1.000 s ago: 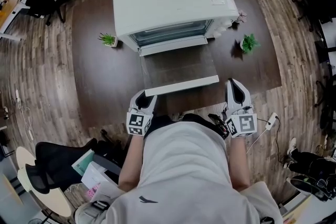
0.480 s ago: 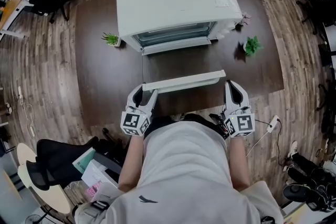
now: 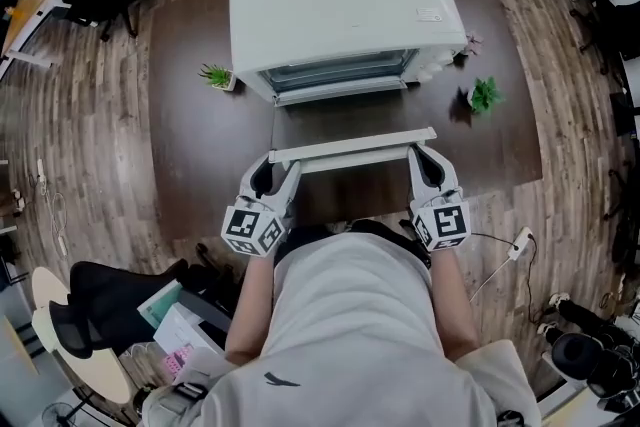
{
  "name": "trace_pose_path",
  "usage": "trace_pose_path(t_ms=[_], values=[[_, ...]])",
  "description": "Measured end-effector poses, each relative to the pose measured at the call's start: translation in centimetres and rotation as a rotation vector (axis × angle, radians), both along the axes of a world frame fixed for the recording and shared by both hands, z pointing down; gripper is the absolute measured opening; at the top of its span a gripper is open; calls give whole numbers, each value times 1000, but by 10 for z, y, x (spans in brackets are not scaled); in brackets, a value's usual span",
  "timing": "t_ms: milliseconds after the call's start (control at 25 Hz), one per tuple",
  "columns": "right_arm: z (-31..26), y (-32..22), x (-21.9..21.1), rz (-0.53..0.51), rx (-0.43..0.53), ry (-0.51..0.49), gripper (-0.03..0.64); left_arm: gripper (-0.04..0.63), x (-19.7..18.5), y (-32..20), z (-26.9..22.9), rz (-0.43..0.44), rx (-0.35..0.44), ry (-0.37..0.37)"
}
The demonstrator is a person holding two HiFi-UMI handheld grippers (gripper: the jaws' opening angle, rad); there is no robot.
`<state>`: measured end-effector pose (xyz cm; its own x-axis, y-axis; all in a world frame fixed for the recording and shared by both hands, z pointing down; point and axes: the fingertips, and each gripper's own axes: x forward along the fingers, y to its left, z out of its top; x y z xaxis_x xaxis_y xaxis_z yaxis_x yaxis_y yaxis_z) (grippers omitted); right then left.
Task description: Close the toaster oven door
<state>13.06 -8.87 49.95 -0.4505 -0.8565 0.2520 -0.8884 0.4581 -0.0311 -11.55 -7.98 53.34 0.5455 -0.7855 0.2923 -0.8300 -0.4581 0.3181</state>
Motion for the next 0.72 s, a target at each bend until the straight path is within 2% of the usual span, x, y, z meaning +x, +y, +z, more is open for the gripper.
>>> trace_pose_path(t_ms=[280,720], values=[[-7,-18,-24,-75,52,40,0,218,-3,-16,-18,-29,12,87],[-30,-43,-29,-49,111,47,0,218,-8,-36,-37,-55,-5,203]])
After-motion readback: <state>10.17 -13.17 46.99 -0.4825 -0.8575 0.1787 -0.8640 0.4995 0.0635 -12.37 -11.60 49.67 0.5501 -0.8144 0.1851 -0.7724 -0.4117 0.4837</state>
